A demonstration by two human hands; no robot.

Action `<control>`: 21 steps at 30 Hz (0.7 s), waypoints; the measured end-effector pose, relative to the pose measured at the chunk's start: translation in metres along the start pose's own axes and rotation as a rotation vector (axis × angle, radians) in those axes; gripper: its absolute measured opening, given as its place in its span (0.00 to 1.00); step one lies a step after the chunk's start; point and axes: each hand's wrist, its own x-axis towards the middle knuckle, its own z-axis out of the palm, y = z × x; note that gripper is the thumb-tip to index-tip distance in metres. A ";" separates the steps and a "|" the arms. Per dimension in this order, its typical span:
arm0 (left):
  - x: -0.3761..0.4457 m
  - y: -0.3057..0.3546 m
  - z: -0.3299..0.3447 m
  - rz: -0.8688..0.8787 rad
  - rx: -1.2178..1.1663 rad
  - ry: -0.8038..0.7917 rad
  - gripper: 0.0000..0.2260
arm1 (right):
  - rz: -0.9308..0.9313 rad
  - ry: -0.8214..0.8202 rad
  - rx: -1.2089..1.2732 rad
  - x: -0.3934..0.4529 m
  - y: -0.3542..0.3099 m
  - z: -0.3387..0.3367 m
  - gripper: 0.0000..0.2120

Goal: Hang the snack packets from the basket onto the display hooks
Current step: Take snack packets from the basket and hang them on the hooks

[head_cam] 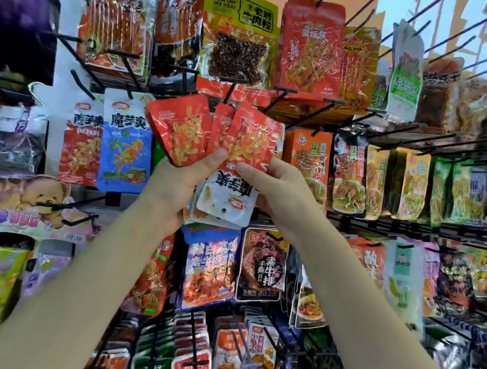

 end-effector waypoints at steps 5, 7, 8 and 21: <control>-0.001 0.001 -0.009 -0.140 -0.016 -0.094 0.13 | 0.001 0.040 0.014 -0.005 -0.001 -0.004 0.02; -0.001 -0.002 -0.009 -0.048 0.034 -0.043 0.15 | 0.012 0.014 0.032 -0.008 -0.001 -0.003 0.05; -0.001 -0.003 -0.010 -0.004 0.065 -0.017 0.17 | 0.014 0.007 0.032 -0.009 -0.001 -0.002 0.07; -0.004 -0.006 -0.012 0.035 0.155 0.021 0.43 | 0.035 0.013 0.109 -0.022 -0.002 -0.002 0.07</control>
